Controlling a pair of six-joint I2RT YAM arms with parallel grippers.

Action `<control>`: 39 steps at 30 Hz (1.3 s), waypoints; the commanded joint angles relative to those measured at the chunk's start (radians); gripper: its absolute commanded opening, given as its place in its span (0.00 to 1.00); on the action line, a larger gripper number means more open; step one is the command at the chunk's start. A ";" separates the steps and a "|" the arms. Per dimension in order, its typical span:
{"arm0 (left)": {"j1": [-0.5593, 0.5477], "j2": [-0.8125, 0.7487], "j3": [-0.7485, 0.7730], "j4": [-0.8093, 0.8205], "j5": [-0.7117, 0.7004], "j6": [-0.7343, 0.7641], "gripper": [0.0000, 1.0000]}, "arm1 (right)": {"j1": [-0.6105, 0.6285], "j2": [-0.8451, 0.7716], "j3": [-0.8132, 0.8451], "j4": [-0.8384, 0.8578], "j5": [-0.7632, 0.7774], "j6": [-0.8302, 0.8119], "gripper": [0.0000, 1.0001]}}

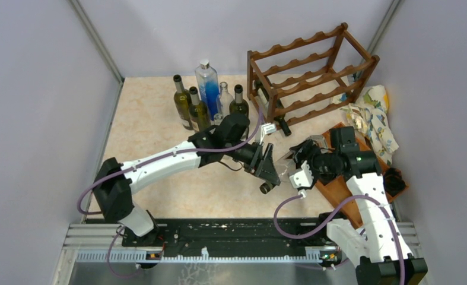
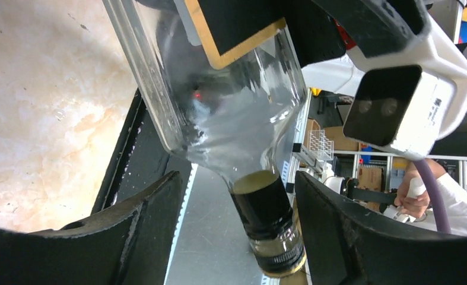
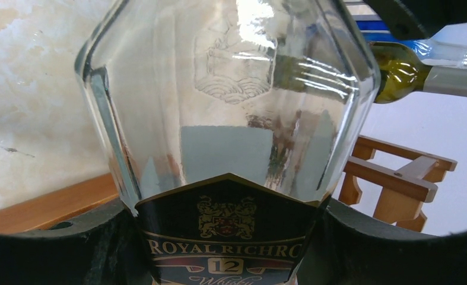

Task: Put the wine bottle on the wine rack
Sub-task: Pick up the wine bottle from the center of the board.

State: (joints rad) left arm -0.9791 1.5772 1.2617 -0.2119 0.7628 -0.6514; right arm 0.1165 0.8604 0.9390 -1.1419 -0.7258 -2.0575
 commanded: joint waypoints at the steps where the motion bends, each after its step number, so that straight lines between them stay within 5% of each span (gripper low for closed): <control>1: -0.018 0.041 0.073 -0.044 0.019 -0.011 0.73 | 0.014 -0.011 0.086 0.125 -0.060 -0.345 0.00; 4: -0.027 0.061 0.090 -0.045 0.029 -0.021 0.54 | 0.018 -0.013 0.087 0.125 -0.055 -0.346 0.00; 10: -0.027 0.072 0.096 -0.016 0.090 -0.015 0.00 | 0.019 -0.025 0.084 0.139 -0.056 -0.314 0.00; 13: -0.026 0.057 0.088 0.036 0.130 -0.016 0.00 | 0.019 -0.038 0.085 0.150 -0.075 -0.248 0.17; 15: -0.021 0.036 0.054 0.109 0.134 -0.042 0.00 | 0.018 -0.053 0.079 0.154 -0.090 -0.200 0.58; 16: -0.013 0.025 0.031 0.153 0.136 -0.076 0.00 | 0.018 -0.066 0.070 0.162 -0.094 -0.169 0.70; 23: 0.048 -0.070 -0.102 0.390 0.116 -0.220 0.00 | 0.019 -0.196 -0.032 0.245 -0.058 0.064 0.98; 31: 0.065 -0.050 -0.116 0.422 0.107 -0.233 0.00 | 0.018 -0.310 -0.045 0.234 -0.001 0.366 0.98; 39: 0.090 -0.007 -0.126 0.567 0.195 -0.373 0.00 | 0.018 -0.352 -0.112 0.191 0.091 0.308 0.98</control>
State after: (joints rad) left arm -0.9058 1.5833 1.1248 0.1314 0.8734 -0.9649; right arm 0.1272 0.4980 0.8291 -0.9775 -0.6575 -1.7561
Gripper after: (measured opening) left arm 0.377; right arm 0.984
